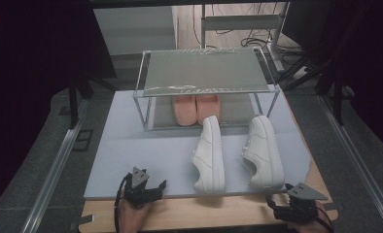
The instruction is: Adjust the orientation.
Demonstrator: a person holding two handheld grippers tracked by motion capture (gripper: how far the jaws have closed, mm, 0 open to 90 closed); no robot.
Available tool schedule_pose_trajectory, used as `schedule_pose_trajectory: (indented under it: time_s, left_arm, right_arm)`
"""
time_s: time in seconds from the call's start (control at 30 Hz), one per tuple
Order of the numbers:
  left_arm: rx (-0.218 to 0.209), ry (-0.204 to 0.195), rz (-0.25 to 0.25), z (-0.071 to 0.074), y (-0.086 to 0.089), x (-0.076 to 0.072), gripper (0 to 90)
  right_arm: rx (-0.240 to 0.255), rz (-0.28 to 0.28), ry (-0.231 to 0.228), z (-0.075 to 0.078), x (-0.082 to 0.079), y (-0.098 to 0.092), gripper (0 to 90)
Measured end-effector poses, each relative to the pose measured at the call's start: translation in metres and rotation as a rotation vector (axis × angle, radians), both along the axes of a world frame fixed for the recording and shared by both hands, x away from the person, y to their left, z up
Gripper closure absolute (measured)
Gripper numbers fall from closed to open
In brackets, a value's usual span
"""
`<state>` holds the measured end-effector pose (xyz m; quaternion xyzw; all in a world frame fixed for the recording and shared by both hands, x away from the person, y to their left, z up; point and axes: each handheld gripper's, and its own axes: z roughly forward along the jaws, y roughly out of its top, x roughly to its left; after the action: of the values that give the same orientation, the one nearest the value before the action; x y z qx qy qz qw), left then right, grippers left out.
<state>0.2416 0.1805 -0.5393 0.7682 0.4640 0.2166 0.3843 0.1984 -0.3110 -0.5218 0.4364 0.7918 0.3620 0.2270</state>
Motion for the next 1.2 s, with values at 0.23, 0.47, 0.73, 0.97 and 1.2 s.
schedule_pose_trajectory:
  time_s: [0.23, 0.47, 0.73, 0.97, 1.2]
  left_arm:
    - [0.001, 0.0, 0.0, 0.0, 0.0, 0.0, 12.1]
    - [0.0, 0.0, 0.002, 0.0, 0.0, 0.0, 12.2]
    - [0.0, 0.0, 0.002, 0.0, 0.0, 0.0, 12.2]
    - [0.0, 0.0, 0.002, 0.0, 0.0, 0.0, 12.2]
    - [0.0, 0.0, 0.002, 0.0, 0.0, 0.0, 12.2]
  right_arm:
    - [0.039, -0.008, -0.005, 0.018, -0.004, -0.011, 33.8]
    - [0.054, -0.001, 0.037, 0.036, -0.004, -0.019, 48.5]
    - [0.042, 0.012, 0.015, 0.064, -0.003, -0.023, 67.0]
    - [0.082, 0.008, 0.014, 0.082, 0.01, -0.027, 88.7]
    - [0.104, 0.011, 0.02, 0.087, 0.027, -0.018, 89.9]
